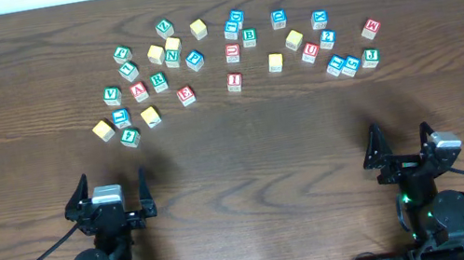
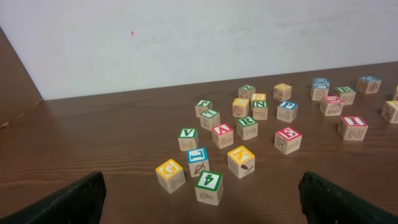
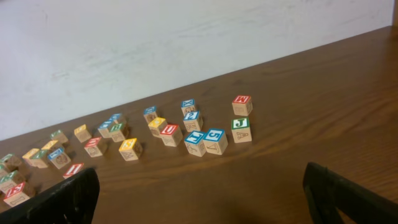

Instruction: Spell out AI2

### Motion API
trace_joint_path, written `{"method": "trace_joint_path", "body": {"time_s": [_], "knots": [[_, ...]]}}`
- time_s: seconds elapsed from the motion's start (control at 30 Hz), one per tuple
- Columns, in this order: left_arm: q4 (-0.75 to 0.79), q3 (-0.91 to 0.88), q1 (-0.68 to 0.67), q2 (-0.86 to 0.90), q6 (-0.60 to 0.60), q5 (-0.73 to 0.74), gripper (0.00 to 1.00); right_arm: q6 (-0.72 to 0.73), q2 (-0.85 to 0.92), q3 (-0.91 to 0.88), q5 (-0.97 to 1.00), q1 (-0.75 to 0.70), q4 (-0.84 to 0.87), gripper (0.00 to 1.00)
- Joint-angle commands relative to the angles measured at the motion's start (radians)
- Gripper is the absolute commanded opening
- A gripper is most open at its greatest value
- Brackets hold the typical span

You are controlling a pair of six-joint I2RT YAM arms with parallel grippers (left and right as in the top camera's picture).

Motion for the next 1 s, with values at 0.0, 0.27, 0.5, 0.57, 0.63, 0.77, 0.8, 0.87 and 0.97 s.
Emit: {"method": "trace_joint_path", "body": {"time_s": [0.0,0.27,0.5,0.57,0.63,0.77,0.8,0.87,0.97], "knots": [[-0.027,-0.022,0.0,-0.006,0.006,-0.002,0.98,-0.011,-0.005,-0.002,0.001,-0.011,-0.003,0.99],[-0.027,-0.022,0.0,-0.006,0.006,-0.002,0.98,-0.012,-0.005,-0.002,0.001,-0.011,-0.003,0.99],[-0.027,-0.022,0.0,-0.006,0.006,-0.002,0.98,-0.012,-0.005,-0.002,0.001,-0.011,-0.003,0.99],[-0.027,-0.022,0.0,-0.006,0.006,-0.002,0.98,-0.012,-0.005,-0.002,0.001,-0.011,-0.003,0.99],[-0.018,-0.022,0.0,-0.006,0.006,-0.002,0.98,-0.011,-0.005,-0.002,0.001,-0.011,-0.003,0.99],[-0.021,-0.022,0.0,-0.006,0.006,-0.002,0.98,-0.012,-0.005,-0.002,0.001,-0.011,-0.003,0.99],[-0.021,-0.022,0.0,-0.006,0.006,-0.002,0.97,-0.011,-0.005,-0.002,0.001,-0.011,-0.003,0.99],[-0.021,-0.022,0.0,-0.006,0.006,-0.002,0.98,-0.012,-0.005,-0.002,0.001,-0.011,-0.003,0.99],[-0.016,-0.022,0.0,-0.006,0.005,0.003,0.98,-0.012,-0.005,-0.002,0.001,-0.011,-0.003,0.99]]}}
